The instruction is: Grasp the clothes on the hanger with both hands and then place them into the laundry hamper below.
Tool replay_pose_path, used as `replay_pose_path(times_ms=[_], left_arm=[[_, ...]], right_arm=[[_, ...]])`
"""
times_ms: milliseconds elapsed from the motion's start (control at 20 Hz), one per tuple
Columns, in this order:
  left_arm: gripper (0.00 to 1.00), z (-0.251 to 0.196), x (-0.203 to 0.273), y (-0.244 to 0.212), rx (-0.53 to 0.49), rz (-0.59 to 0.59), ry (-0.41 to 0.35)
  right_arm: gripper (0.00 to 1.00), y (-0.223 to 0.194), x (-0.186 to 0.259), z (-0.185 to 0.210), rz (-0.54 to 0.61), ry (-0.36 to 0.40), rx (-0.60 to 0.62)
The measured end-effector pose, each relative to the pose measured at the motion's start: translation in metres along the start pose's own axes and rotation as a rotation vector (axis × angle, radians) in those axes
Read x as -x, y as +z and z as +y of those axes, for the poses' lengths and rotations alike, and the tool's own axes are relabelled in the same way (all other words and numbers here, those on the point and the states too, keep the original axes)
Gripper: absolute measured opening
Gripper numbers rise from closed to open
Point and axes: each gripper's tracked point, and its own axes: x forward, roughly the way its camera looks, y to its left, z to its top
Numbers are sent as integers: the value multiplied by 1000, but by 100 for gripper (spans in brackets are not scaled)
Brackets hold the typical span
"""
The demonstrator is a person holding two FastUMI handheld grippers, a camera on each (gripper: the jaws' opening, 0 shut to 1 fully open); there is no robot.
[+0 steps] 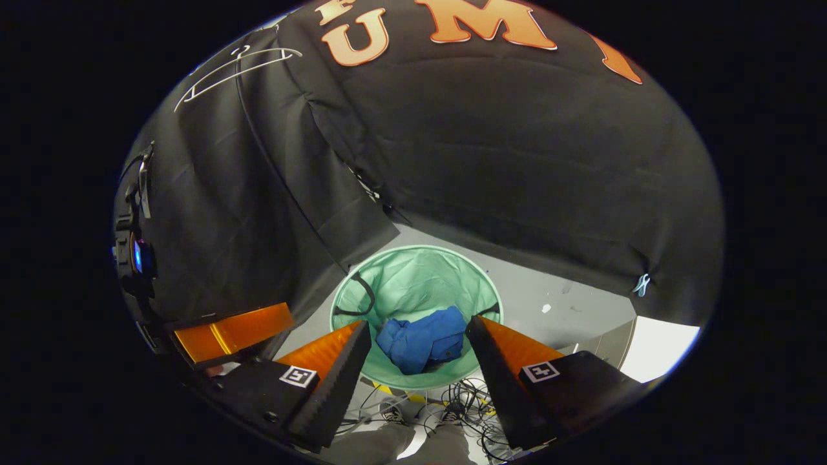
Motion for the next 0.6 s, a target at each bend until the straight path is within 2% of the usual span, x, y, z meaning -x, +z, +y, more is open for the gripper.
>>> replay_pose_path(times_ms=[300,600], left_arm=[[96,-25,60,77,-22,-201,-35],[96,-43,125,166,-52,-453,-42]], right_arm=[[100,82,57,16,-199,14,61],[100,166,130,30,-423,55,37]])
